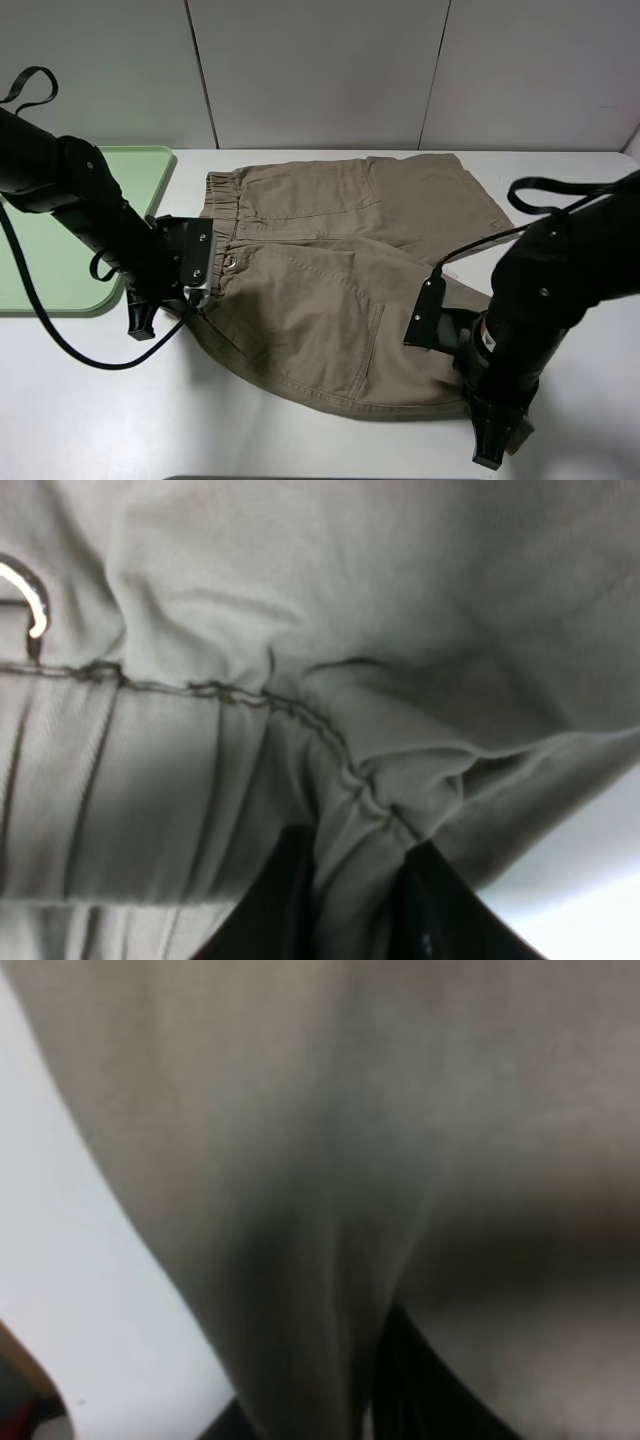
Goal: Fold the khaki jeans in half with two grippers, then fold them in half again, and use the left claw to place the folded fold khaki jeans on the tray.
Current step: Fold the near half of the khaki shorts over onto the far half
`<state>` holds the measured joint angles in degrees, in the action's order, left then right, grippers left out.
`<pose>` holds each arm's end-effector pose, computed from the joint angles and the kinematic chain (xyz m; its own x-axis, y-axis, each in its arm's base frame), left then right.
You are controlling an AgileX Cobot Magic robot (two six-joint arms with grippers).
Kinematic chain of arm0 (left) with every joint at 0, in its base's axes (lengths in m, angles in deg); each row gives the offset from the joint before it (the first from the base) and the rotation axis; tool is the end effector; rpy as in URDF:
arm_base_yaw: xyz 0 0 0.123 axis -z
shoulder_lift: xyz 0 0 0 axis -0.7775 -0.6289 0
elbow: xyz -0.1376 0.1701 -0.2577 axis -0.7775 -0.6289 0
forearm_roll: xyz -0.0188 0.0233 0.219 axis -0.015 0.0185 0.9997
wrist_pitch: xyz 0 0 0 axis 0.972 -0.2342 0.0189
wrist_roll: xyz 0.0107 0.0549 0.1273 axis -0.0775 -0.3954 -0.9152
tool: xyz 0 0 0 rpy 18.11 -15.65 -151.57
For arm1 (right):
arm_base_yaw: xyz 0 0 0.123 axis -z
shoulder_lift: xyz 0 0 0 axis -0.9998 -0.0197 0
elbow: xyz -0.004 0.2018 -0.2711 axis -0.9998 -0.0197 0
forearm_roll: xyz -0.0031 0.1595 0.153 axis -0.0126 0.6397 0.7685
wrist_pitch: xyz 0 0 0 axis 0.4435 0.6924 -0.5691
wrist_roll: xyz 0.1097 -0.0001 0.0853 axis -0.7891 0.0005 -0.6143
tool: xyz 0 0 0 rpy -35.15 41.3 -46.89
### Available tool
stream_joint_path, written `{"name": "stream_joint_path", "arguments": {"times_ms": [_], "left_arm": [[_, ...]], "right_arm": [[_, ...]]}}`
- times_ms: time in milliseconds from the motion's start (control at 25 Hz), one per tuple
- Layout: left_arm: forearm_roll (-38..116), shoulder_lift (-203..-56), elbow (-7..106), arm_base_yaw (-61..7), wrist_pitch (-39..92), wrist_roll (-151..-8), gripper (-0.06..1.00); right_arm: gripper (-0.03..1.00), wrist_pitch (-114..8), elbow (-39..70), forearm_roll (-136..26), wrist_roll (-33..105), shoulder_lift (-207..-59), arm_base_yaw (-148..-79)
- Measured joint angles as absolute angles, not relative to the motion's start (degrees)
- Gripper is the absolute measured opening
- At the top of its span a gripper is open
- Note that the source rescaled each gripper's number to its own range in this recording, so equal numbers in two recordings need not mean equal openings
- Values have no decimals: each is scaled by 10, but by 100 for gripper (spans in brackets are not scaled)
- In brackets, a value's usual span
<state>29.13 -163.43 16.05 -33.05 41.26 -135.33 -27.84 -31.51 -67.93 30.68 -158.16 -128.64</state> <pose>0.2989 -0.1153 0.1322 -0.0291 0.9747 -0.2217 0.9708 0.0804 0.2260 0.1638 0.1272 0.1337 -0.4703 -0.8778 0.0907 -0.8821 0.4707 -0.0180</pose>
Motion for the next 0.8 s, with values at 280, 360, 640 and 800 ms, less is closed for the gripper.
{"name": "stream_joint_path", "arguments": {"times_ms": [280,360,640,800], "left_arm": [[227,-1562,159,-330,419,-1353,16],[204,-1535,159,-330,424,-1353,15],[183,-1434,159,-330,431,-1346,15],[183,-1404,159,-330,419,-1340,15]], "right_arm": [[2,-153,-229,-675,276,-1582,-1286],[2,-147,-221,-675,276,-1574,-1286],[0,-190,-219,-732,276,-1446,-1286],[0,-245,-218,-823,269,-1374,-1286]]}}
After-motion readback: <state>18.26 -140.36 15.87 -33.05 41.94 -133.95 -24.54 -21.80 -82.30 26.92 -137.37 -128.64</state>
